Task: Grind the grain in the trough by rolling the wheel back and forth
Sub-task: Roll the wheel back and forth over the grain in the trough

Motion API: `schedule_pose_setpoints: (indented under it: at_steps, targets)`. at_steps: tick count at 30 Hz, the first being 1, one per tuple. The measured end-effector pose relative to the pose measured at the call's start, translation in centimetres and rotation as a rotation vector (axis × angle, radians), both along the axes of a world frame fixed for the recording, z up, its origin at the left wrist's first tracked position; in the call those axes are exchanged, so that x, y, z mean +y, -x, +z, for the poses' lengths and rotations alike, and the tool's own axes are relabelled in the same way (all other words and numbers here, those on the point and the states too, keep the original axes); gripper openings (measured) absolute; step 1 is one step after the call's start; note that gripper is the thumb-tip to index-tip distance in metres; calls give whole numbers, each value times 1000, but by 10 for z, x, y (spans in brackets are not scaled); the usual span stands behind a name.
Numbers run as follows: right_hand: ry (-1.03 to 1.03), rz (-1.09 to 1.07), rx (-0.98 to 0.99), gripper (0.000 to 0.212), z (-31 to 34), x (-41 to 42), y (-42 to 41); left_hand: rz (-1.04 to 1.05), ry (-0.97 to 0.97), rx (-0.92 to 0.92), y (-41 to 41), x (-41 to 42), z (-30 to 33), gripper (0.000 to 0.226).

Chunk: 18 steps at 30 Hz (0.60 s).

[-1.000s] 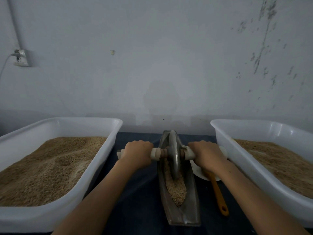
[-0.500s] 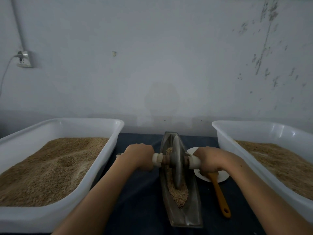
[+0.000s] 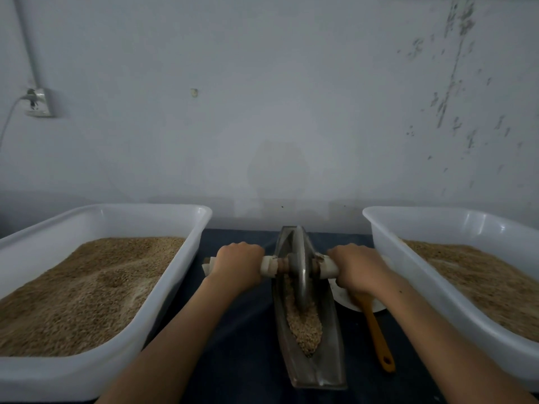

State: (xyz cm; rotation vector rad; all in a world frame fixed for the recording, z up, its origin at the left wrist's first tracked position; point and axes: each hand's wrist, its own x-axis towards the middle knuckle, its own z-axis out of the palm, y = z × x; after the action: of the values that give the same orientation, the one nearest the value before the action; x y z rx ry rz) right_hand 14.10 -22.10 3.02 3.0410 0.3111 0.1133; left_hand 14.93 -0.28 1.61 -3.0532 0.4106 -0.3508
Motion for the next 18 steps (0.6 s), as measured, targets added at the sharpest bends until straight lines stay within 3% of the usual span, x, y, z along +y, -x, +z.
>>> schedule_pose_setpoints:
  at_steps: [5, 8, 12, 18]
  targets:
    - [-9, -31, 316, 39, 14, -3, 6, -6, -25, 283, 2, 1, 12, 29]
    - [-30, -35, 354, 38, 14, -3, 7, 2, -42, 290, 2, -1, 12, 29]
    - [-15, -25, 247, 36, 12, 0, 7, -5, -23, 188, 0, 1, 6, 21]
    - [18, 29, -110, 21, 2, 5, 7, 1, 49, -12, -3, 4, -6, 15]
